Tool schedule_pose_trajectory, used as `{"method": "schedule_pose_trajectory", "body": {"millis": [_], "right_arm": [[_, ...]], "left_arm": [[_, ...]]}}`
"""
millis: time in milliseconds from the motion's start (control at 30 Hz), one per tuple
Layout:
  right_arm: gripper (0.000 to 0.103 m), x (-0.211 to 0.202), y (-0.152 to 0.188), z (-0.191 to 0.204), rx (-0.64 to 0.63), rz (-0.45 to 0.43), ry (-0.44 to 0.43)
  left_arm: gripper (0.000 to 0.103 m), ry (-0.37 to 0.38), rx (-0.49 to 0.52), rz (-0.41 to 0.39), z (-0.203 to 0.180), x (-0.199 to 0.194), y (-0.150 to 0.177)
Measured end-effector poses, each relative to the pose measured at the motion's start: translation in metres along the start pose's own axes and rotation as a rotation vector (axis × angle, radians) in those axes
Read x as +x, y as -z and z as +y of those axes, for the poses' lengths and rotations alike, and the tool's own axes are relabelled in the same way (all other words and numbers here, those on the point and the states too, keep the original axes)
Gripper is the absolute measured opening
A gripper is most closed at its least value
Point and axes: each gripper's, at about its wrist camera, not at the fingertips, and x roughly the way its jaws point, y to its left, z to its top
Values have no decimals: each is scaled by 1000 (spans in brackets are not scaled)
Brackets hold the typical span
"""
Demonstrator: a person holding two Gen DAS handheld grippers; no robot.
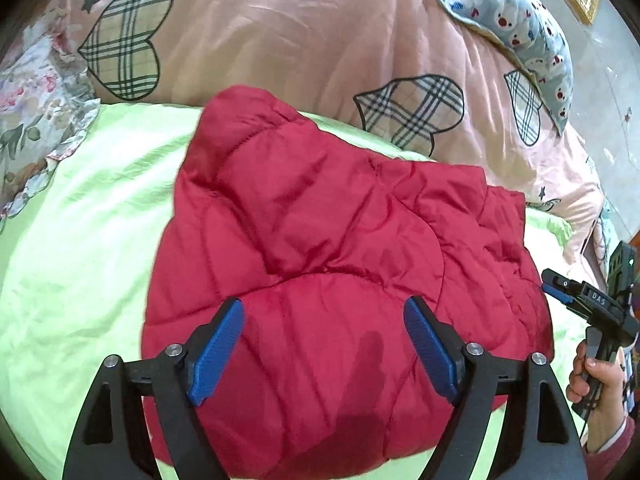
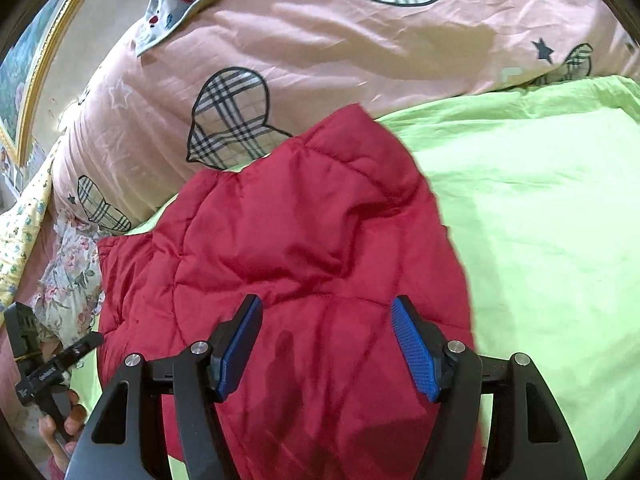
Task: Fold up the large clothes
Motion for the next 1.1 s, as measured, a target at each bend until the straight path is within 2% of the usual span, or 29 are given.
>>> {"method": "schedule_pose_trajectory", "body": {"millis": [233,333,533,700,833,1000,1100], "right_arm": [[76,-17,3,-31,55,-21,4],[84,-21,3,-44,71,-26,16],[87,-15,6,-66,136,-3,-29],[90,1,9,-73,173,35,-90],[90,15,12,-80,216,67,-126],[91,32,17,-79,229,111,-169],[94,44,18,-74,219,140,-191]], "left_arm": [[83,-11,-41,-10,24,-15,4],[84,-6,-72,-15,38,-17,5],[87,61,-181,-13,71,-12,6],[87,94,-234,-3,92,2,5],[96,142,-284,12,103,18,5],[100,188,-330,80,111,51,6],[102,181,-332,110,111,70,7]]}}
